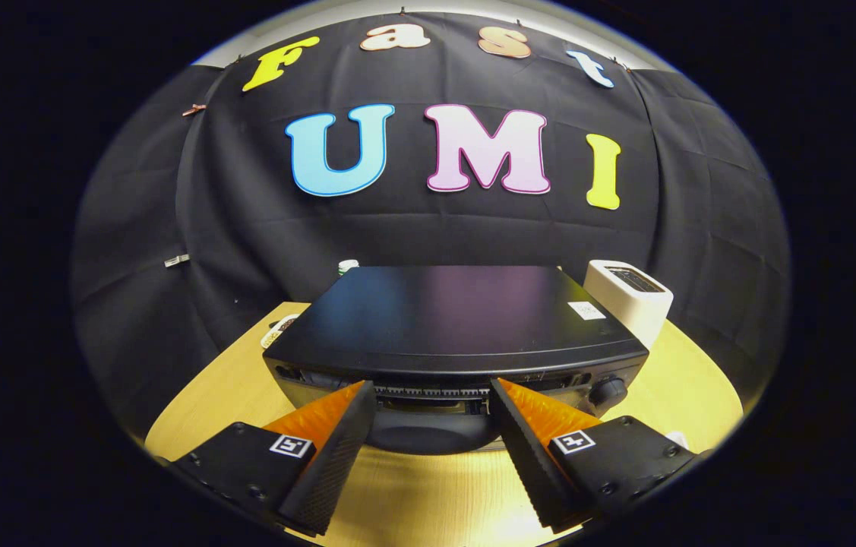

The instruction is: Open the toaster oven, put the food inside, and close the toaster oven door.

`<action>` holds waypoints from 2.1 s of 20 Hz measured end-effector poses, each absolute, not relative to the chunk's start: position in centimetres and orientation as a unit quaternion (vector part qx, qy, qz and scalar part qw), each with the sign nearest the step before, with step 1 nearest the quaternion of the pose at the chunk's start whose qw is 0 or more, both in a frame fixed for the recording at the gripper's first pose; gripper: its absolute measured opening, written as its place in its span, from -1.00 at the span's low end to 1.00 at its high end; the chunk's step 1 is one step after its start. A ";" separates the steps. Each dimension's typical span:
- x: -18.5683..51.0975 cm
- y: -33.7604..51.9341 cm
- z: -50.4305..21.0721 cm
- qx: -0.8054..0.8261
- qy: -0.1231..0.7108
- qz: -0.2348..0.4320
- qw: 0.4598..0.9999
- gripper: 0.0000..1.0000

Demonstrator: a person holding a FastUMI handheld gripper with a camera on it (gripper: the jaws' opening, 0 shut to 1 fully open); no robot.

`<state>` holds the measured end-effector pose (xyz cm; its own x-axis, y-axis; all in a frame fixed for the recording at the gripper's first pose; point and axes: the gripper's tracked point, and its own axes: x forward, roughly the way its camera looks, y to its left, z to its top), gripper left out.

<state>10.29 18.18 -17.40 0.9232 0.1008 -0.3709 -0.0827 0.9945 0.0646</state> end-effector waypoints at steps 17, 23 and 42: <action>0.8 17.9 -24.0 -0.006 0.256 0.059 0.965 0.96; -4.0 17.0 -29.3 -0.001 0.347 0.080 0.934 1.00; -2.9 -5.1 -20.9 0.012 0.332 0.040 0.942 0.99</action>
